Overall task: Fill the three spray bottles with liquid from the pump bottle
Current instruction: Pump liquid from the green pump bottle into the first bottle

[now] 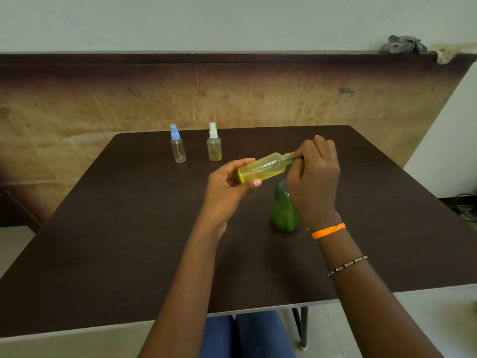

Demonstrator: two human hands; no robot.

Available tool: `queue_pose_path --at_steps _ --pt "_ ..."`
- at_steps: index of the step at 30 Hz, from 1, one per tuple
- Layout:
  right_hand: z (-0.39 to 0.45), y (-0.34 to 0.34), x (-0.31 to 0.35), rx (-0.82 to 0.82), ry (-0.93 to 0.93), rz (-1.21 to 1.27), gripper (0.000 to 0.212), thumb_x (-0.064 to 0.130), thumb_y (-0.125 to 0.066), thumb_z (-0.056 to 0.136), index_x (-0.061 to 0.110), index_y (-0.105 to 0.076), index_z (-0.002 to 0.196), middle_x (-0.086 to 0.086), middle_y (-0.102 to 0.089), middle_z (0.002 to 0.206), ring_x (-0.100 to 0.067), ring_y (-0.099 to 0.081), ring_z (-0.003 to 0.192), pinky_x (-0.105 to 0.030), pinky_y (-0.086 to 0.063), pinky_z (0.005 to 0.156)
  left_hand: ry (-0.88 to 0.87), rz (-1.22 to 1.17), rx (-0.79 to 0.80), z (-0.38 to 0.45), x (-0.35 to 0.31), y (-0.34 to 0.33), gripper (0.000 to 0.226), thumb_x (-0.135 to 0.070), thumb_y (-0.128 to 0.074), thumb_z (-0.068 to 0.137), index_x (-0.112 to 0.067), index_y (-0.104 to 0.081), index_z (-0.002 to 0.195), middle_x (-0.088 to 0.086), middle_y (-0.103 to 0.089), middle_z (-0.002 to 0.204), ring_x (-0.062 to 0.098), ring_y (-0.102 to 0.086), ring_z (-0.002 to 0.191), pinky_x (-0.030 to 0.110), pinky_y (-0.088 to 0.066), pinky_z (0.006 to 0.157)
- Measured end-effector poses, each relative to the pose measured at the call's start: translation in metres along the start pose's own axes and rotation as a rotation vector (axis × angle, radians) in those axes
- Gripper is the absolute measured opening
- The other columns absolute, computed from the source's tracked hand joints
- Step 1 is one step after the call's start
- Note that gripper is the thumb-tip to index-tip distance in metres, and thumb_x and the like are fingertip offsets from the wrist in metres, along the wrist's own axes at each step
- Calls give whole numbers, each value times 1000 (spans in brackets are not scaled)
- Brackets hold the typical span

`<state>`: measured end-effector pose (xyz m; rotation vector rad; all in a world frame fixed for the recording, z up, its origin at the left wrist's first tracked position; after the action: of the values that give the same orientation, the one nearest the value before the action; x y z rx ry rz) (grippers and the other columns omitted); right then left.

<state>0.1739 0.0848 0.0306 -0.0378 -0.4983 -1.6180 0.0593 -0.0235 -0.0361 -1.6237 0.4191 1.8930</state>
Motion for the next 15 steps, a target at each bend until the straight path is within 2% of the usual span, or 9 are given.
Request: queue_pose_path --at_steps 3,6,7,9,12,15 --pt "-6 1 -3 -35 -25 31 22 -1 -35 76 -1 -56 68 -16 -51 72 -22 -37 73 -31 -38 66 -6 5 5 1 1 0 41 6 -70 75 -20 -64 105 -2 -68 103 8 -63 96 14 -49 74" --pt "-19 2 -6 -133 11 46 29 -8 -34 80 -4 -60 69 -18 -52 69 -25 -36 70 -39 -45 90 -1 8 9 2 4 1 42 7 -70 74 -20 -63 106 -1 -68 104 7 -63 96 15 -50 77" --pt "-20 2 -7 -149 29 52 30 -8 -34 82 -4 -60 68 -17 -51 68 -25 -35 68 -41 -46 92 3 9 8 2 6 1 41 7 -70 74 -20 -63 106 -1 -68 103 7 -63 96 15 -50 77" --pt "-19 1 -9 -161 36 53 30 -7 -34 83 -4 -59 66 -17 -51 67 -27 -36 67 -42 -45 92 15 9 3 2 8 0 41 6 -69 75 -19 -63 106 -1 -68 103 7 -63 96 14 -49 76" --pt "-15 3 -9 -109 10 48 27 -9 -33 76 -4 -59 68 -19 -53 70 -33 -44 67 -36 -43 91 11 2 -1 1 5 -2 40 6 -69 76 -17 -63 108 0 -68 103 8 -63 97 14 -50 77" --pt "-4 4 -5 -44 -3 37 24 -4 -33 74 -2 -57 68 -19 -53 72 -27 -41 75 -31 -40 73 0 1 -1 0 0 -4 39 6 -69 76 -16 -63 109 -2 -68 102 7 -63 95 14 -50 78"
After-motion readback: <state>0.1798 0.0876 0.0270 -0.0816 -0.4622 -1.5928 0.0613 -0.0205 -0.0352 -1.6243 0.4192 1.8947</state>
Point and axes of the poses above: each hand's wrist, its own z-axis towards the middle knuckle, its own y-axis out of the back of the hand, x = y × z, the point moved 8 cm from there along z, towards the middle knuckle
